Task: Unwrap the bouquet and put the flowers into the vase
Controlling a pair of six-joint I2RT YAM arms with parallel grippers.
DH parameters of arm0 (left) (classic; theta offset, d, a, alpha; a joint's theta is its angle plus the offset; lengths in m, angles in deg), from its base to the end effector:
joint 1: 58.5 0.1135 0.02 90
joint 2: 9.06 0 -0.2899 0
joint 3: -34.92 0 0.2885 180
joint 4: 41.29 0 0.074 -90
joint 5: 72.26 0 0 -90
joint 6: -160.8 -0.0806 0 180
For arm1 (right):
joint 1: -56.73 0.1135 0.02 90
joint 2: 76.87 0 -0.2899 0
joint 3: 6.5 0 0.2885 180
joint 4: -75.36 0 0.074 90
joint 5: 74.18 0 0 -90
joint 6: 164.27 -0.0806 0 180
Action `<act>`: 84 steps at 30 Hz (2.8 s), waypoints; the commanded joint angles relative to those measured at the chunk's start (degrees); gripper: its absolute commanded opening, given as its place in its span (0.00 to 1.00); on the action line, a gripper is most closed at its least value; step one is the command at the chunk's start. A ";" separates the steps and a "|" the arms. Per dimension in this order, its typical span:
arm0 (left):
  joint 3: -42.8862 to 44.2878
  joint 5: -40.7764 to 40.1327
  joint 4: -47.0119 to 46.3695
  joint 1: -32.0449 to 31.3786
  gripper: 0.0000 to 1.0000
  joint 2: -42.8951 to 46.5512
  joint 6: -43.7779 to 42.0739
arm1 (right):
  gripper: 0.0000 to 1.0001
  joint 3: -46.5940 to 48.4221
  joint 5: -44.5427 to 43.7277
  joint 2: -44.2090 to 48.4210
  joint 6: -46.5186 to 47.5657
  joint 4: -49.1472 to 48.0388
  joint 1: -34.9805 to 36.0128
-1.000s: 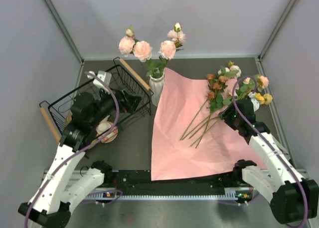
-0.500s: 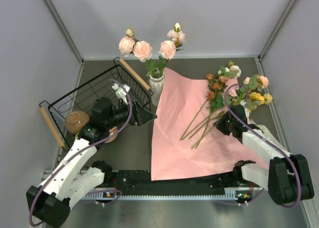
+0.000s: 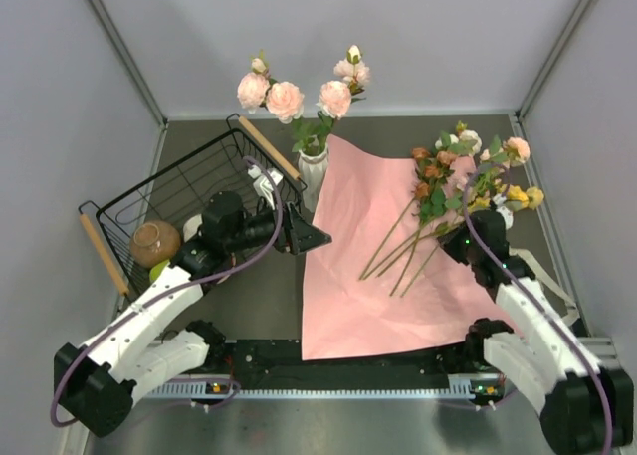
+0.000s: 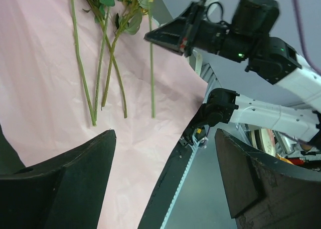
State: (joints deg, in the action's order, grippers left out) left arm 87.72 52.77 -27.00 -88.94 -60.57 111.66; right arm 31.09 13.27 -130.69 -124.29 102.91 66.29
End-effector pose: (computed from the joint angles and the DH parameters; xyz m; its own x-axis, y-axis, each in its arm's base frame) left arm 0.2045 -0.1738 0.3154 -0.7336 -0.1903 -0.6525 0.5516 0.3942 -0.7351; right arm 0.2347 0.0359 0.1600 -0.5412 0.6851 -0.4875 0.4366 0.7244 0.5335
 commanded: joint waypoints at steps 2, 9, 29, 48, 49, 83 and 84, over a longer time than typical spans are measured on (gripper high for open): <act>4.38 1.09 -7.20 -2.69 0.89 -3.33 0.88 | 0.00 7.02 -1.79 18.28 10.45 5.37 -0.51; 6.66 1.45 -16.95 -7.44 0.99 -8.34 4.05 | 0.00 2.63 28.72 32.52 16.19 -13.16 0.89; 38.03 -3.83 -31.72 -13.60 0.97 -36.91 11.96 | 0.00 5.61 47.81 41.43 15.73 -10.56 1.95; 48.93 -14.79 -5.30 -12.72 0.00 -21.46 -18.51 | 0.82 9.13 22.60 37.21 23.83 4.49 3.18; 49.72 -18.73 -3.01 -12.72 0.00 -20.14 -21.06 | 0.86 9.13 21.28 37.04 23.57 4.66 3.27; 68.97 -32.21 2.90 7.06 0.00 -25.22 -35.50 | 0.86 8.25 16.17 29.48 20.84 5.81 3.36; 70.02 -32.21 3.16 7.06 0.00 -25.40 -35.76 | 0.86 8.25 16.17 29.39 20.75 5.81 3.27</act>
State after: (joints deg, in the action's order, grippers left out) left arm 153.31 19.04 -21.19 -82.36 -87.65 75.29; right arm 37.78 29.97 -100.94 -103.03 109.75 69.00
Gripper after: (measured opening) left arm 0.065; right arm 0.862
